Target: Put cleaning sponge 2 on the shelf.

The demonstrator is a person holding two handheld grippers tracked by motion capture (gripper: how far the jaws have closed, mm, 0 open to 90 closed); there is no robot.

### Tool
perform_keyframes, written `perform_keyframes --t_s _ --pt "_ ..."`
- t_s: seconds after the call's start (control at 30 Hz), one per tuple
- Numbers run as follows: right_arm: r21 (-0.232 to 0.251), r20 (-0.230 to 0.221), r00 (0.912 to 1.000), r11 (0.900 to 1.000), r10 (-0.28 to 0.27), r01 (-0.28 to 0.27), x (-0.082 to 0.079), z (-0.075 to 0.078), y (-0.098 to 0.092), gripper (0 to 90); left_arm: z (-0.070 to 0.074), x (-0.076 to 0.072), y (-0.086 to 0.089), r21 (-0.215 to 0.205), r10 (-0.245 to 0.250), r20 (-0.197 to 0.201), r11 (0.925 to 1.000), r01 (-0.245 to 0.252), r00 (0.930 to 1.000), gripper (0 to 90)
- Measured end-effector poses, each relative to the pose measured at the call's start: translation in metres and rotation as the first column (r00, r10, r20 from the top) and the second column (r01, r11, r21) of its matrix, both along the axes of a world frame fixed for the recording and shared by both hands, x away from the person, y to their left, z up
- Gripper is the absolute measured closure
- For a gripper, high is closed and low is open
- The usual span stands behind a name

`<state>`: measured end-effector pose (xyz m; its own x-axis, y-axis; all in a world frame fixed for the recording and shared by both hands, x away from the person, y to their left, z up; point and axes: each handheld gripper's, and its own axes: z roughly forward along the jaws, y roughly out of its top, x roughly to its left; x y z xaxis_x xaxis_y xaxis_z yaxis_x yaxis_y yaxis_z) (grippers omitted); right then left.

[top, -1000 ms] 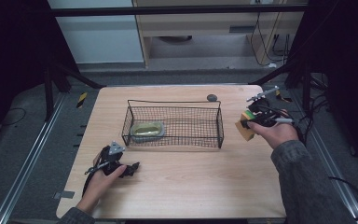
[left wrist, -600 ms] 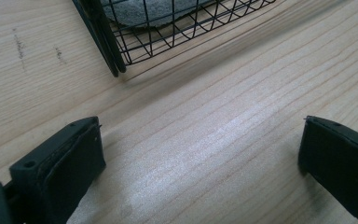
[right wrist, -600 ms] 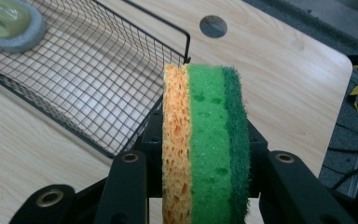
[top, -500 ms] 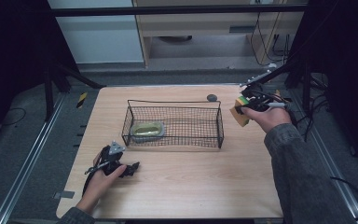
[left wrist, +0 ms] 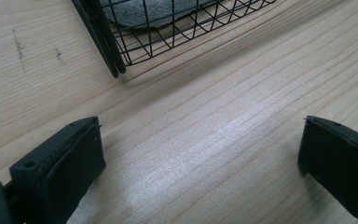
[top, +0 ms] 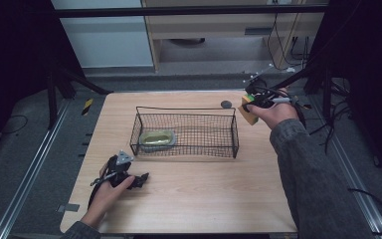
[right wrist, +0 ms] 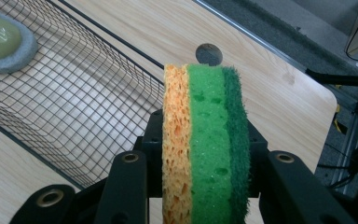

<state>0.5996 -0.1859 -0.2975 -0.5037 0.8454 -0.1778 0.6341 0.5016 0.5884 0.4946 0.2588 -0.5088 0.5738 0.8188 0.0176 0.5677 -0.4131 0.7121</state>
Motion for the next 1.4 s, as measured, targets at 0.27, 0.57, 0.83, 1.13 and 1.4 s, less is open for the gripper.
perform_keyframes --t_s 0.27,0.57,0.83,1.13,1.4 --pt "0.016 0.000 0.9995 0.999 0.030 -0.030 0.009 -0.005 0.015 64.3 0.000 0.000 0.000 0.000 -0.002 0.000 1.0000 0.002 1.0000 0.0" --pt "0.020 0.001 0.9987 0.999 0.051 -0.051 0.013 -0.006 0.027 64.3 0.000 0.001 0.000 0.000 -0.005 0.000 1.0000 0.005 1.0000 0.0" --pt "0.017 -0.001 0.9980 0.998 0.063 -0.063 0.017 -0.009 0.034 64.3 0.000 0.001 0.000 0.001 -0.006 0.000 1.0000 0.006 1.0000 0.0" --pt "0.032 -0.009 0.9970 0.996 0.077 -0.077 0.023 -0.017 0.043 64.3 0.000 0.001 0.000 0.001 -0.007 0.000 1.0000 0.007 1.0000 0.0" --pt "0.024 -0.045 0.9936 0.994 0.104 -0.103 0.032 -0.034 0.056 64.3 0.000 0.001 0.000 0.001 -0.009 0.000 1.0000 0.009 1.0000 0.0"
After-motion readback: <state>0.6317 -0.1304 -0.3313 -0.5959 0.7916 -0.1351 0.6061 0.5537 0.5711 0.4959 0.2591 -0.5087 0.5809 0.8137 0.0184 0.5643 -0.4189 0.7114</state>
